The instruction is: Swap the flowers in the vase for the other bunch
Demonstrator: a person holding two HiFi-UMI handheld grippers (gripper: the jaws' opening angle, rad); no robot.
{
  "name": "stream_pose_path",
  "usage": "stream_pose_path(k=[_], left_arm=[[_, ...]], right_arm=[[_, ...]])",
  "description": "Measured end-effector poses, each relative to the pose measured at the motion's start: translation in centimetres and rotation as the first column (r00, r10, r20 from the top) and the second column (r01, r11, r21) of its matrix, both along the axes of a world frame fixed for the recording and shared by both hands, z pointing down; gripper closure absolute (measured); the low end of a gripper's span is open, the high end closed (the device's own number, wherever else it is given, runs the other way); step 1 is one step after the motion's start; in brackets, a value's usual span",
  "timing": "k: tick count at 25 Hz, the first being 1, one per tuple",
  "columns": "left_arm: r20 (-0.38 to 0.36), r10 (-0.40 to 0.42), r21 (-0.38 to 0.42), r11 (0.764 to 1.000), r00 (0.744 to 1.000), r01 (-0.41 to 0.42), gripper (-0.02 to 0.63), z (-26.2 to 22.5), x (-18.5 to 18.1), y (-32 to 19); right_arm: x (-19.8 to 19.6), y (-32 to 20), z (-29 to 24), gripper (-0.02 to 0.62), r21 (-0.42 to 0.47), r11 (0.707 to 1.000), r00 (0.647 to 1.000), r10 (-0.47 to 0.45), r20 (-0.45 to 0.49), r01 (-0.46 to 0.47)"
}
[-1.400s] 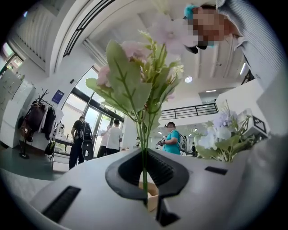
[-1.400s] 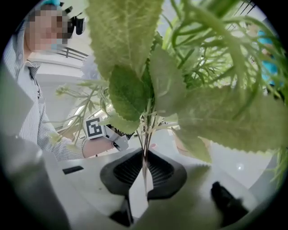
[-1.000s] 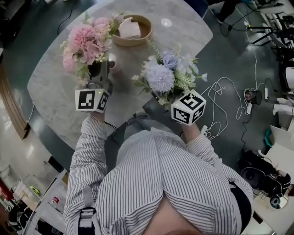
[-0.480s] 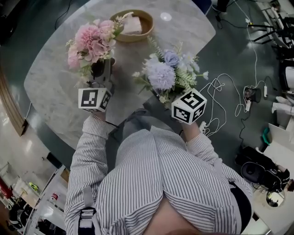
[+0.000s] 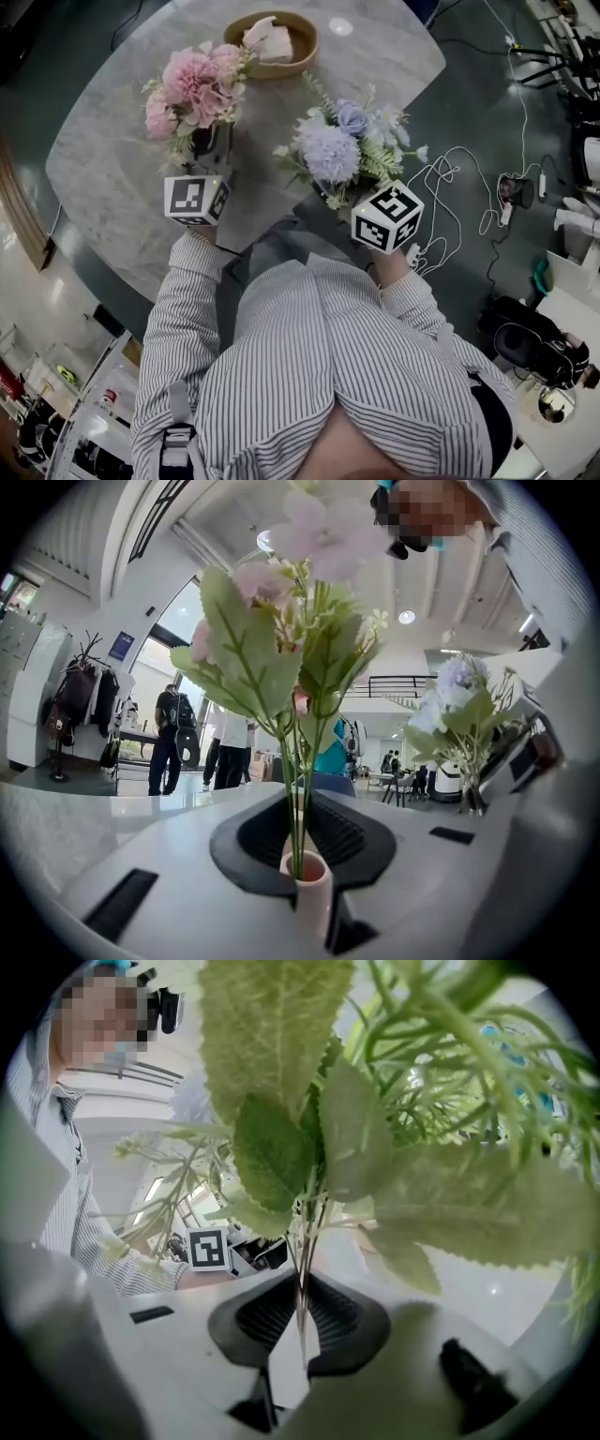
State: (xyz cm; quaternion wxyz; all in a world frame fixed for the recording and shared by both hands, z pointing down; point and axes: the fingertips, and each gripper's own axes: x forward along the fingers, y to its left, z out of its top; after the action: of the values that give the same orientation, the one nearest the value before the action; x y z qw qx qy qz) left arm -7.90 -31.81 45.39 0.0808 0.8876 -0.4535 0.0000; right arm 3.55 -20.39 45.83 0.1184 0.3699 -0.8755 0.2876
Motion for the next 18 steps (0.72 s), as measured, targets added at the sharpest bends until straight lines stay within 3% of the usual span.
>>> stream_pose_path(k=[11,15,18], left_arm=[[0.007,0.010,-0.063,0.998,1.000,-0.010,0.544,2.0,0.1,0.2],[0.001,0.011,-0.070,0.997,1.000,-0.011,0.483,2.1,0.4,0.2],[0.016,0.015,-0.085,0.996,1.000,-0.014,0.472,2.5,0.5,0.4]], right_arm=[[-0.1,0.0,0.3,0.554,-0.019,1.000,1.000,0.001,0.002,-0.001],[0.1,0.0,0.5,0.554,-0.023,1.000,1.000,0.001,0.000,-0.001],[0.1,0.1,0.6,0.554,-0.024,1.000,1.000,0.000,-0.002,0.000]])
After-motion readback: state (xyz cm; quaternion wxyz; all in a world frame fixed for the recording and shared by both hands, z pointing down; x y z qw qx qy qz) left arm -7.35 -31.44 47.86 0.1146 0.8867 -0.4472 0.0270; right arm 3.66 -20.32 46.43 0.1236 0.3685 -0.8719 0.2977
